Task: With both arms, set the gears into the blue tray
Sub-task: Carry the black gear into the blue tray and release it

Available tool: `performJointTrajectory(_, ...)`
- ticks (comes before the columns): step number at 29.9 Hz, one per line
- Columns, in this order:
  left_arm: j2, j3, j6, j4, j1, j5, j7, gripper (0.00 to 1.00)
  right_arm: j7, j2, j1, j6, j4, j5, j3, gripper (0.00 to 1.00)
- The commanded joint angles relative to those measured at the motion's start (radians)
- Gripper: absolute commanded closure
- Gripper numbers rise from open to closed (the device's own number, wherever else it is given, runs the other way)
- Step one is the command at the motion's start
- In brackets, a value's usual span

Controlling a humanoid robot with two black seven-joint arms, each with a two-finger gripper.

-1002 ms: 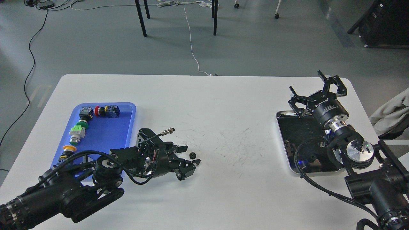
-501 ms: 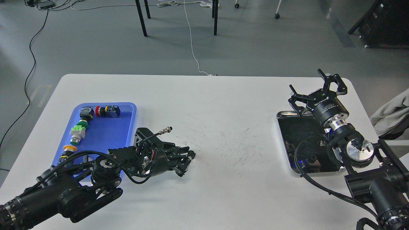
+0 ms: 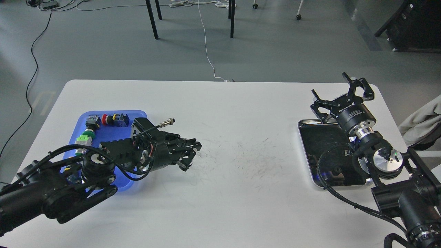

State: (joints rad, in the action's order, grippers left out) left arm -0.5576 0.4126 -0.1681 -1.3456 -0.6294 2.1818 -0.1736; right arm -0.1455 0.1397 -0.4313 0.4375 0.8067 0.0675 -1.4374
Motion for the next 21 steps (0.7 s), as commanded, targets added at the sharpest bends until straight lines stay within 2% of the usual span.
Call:
performJointTrajectory(1,-0.148,0.017,0.022,-0.081,-0.032,0.0,0.002,0.97,0.0,-0.002,-0.001,-0.003,0.003,0.0,-0.001,0.03)
performJointTrajectory(5,-0.284,0.028,0.085,-0.093,-0.032,-0.003,0.002,0.97,0.0,-0.002,-0.01,-0.005,0.003,0.0,-0.001,0.03)
performJointTrajectory(9,-0.357,0.023,0.147,-0.037,-0.019,-0.161,0.002,0.97,0.0,-0.002,-0.01,-0.006,0.002,0.0,0.0,0.03)
performJointTrajectory(15,-0.354,0.012,0.252,0.161,0.029,-0.238,-0.007,0.96,0.0,-0.002,-0.021,-0.011,0.002,0.0,0.002,0.03)
performJointTrajectory(21,-0.317,0.014,0.263,0.181,0.099,-0.24,-0.006,0.96,0.0,-0.002,-0.023,-0.013,0.003,0.0,0.008,0.03)
